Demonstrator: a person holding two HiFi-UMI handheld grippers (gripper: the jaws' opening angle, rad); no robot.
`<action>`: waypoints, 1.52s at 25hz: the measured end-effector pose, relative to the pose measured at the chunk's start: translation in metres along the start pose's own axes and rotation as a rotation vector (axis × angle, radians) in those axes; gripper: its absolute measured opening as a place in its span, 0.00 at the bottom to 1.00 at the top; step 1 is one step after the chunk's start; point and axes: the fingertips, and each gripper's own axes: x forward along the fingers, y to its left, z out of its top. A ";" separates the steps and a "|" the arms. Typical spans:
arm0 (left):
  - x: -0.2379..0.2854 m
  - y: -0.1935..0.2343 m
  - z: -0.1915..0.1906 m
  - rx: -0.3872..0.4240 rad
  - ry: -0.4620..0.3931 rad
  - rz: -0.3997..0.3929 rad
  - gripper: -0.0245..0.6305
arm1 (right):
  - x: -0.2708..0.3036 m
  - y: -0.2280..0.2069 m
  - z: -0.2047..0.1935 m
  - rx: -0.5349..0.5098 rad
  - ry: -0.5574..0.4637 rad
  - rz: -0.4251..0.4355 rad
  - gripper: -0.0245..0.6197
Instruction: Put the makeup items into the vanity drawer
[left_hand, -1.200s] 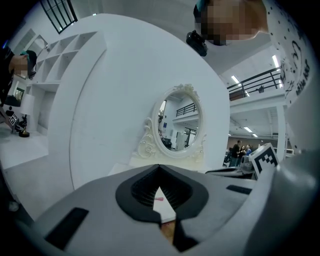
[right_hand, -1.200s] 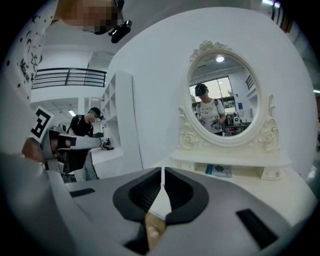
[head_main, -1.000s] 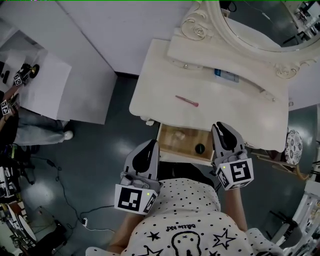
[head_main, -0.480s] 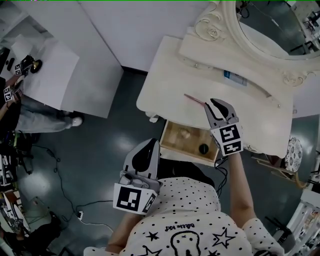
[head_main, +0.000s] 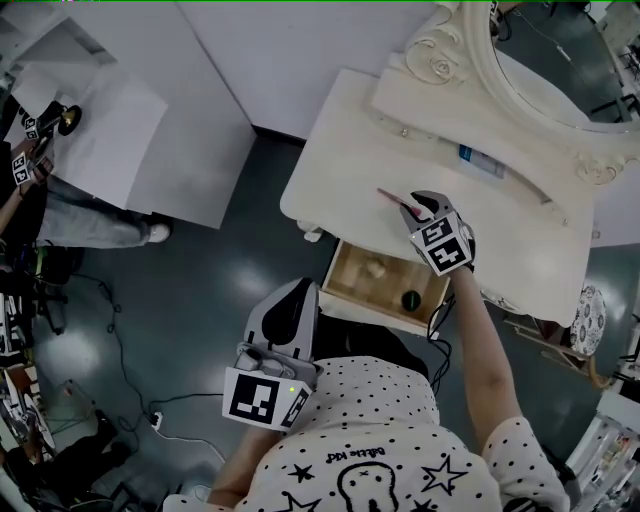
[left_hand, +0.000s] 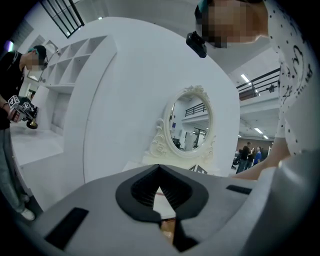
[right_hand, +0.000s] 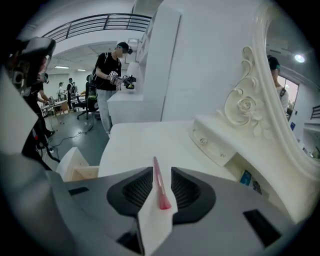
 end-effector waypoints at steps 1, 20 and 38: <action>0.001 0.001 0.000 -0.001 0.002 0.003 0.03 | 0.006 -0.001 -0.005 0.003 0.018 0.011 0.22; 0.018 0.012 -0.004 -0.037 0.026 0.031 0.03 | 0.028 -0.008 -0.050 0.125 0.100 0.077 0.23; 0.019 0.008 -0.002 -0.034 0.019 0.015 0.03 | 0.014 -0.006 -0.042 0.148 0.058 0.059 0.10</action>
